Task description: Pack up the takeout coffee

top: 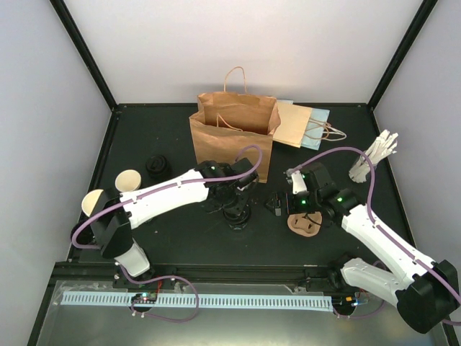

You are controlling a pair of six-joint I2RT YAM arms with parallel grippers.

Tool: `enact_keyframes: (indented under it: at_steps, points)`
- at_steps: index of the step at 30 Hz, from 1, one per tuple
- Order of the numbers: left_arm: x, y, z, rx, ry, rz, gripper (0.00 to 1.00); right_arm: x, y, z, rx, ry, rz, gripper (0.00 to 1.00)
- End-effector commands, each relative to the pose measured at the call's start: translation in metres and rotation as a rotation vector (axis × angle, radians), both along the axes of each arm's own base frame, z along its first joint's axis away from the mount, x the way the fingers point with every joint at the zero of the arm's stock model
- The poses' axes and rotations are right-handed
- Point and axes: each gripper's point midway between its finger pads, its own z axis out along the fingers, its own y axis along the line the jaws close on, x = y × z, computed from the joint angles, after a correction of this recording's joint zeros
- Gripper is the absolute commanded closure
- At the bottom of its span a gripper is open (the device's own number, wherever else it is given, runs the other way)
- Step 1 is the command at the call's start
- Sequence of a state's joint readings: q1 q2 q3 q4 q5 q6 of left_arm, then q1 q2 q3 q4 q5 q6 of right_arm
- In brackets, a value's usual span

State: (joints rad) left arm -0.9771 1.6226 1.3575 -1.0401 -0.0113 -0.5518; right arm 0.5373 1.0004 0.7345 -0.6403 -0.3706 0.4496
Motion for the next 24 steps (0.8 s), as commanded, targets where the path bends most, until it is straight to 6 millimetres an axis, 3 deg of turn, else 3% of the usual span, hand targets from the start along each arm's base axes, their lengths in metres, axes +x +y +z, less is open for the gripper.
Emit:
enact_keyframes:
  at_steps: [1, 24]
  points:
    - [0.005, -0.003, 0.003, 0.034, -0.024, -0.014, 0.37, 0.001, 0.004, 0.004, 0.019, -0.018, 0.011, 0.00]
    - [0.003, -0.008, -0.025, 0.141, 0.019, -0.042, 0.36, -0.001, 0.002, -0.004, 0.003, -0.008, 0.013, 0.00]
